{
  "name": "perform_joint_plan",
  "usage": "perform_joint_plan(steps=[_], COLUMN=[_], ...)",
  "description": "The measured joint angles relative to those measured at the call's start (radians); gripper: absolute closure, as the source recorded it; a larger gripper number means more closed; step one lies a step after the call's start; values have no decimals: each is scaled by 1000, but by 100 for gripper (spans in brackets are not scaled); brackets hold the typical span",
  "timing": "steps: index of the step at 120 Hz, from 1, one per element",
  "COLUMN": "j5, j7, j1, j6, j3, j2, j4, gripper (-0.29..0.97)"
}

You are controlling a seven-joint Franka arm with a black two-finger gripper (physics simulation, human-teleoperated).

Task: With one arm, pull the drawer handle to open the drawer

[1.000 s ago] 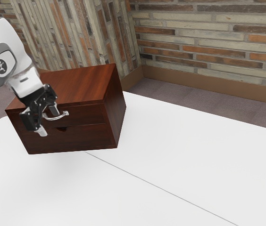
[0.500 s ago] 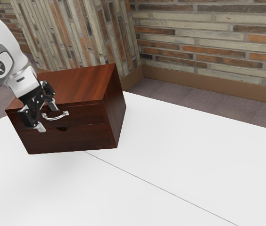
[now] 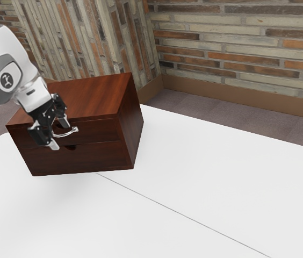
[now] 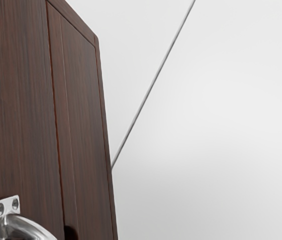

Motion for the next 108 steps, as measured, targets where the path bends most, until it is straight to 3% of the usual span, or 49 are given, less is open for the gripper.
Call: perform_joint_plan(steps=[27,55,72,108], j5=[2,6,6,5], j7=[-17,-34,-42,-54], j1=[-38,-44,-44,-46], j6=[40,57,61,69], j3=[54,56,55,55], j2=[4,-5,-30,-87], j4=[-21,-49,-75,-149], gripper=[15,8,15,14])
